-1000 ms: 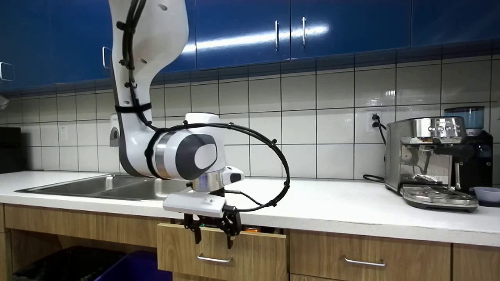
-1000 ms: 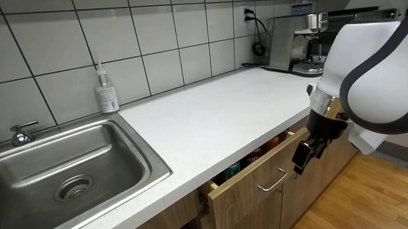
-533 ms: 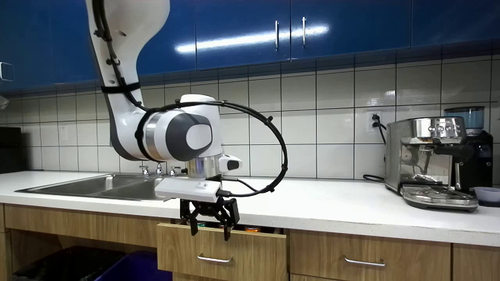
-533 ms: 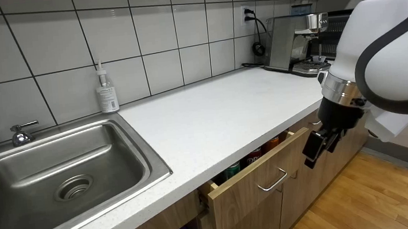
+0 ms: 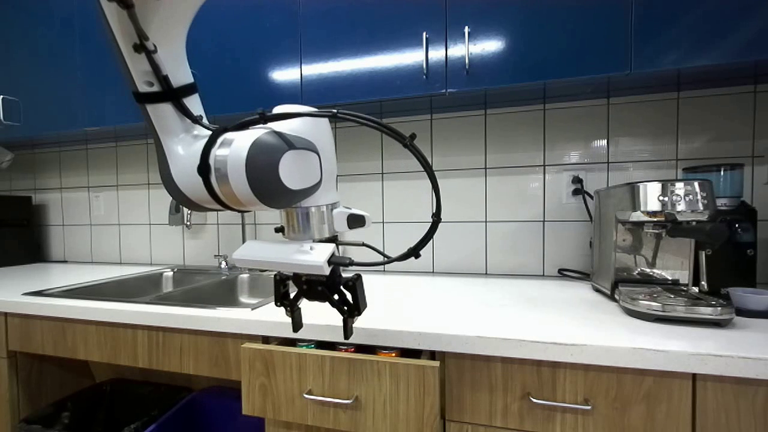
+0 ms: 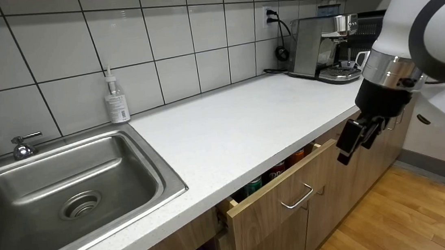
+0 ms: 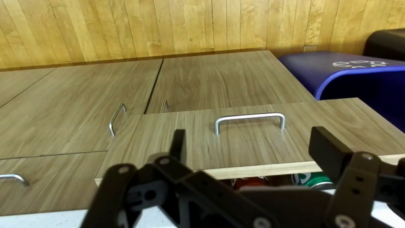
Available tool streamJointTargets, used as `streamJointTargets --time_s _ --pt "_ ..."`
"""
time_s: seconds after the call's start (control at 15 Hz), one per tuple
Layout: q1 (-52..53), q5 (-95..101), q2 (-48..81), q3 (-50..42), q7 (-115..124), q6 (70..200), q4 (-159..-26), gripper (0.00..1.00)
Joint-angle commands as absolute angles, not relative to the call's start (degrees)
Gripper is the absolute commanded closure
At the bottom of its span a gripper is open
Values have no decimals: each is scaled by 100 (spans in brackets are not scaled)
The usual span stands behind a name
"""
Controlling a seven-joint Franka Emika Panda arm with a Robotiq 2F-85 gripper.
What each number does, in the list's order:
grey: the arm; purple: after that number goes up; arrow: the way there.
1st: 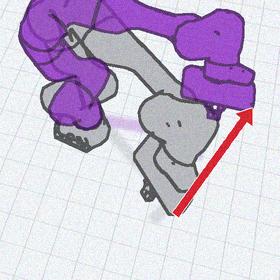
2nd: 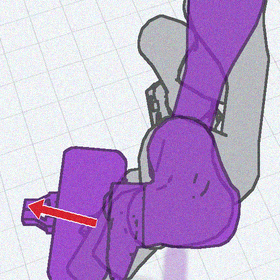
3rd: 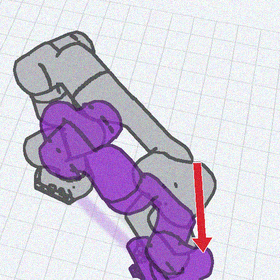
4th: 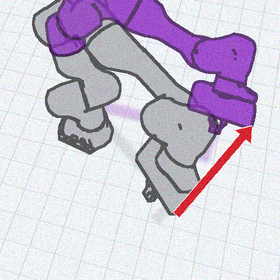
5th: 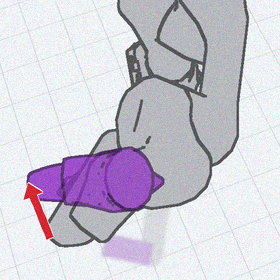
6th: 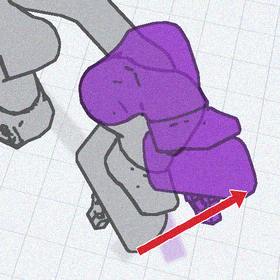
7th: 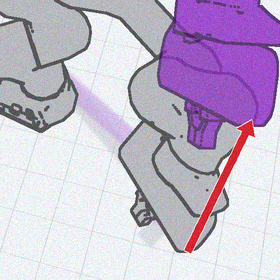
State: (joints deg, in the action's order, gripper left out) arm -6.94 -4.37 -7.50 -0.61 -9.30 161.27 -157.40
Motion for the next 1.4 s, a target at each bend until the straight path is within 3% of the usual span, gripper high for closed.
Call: streamJointTargets --time_s 0.0,1.33 --pt "-464 -516 -1394 -316 -983 15828 -15898 0" --pt "-380 -360 -1482 -458 -869 15886 -15796 0"
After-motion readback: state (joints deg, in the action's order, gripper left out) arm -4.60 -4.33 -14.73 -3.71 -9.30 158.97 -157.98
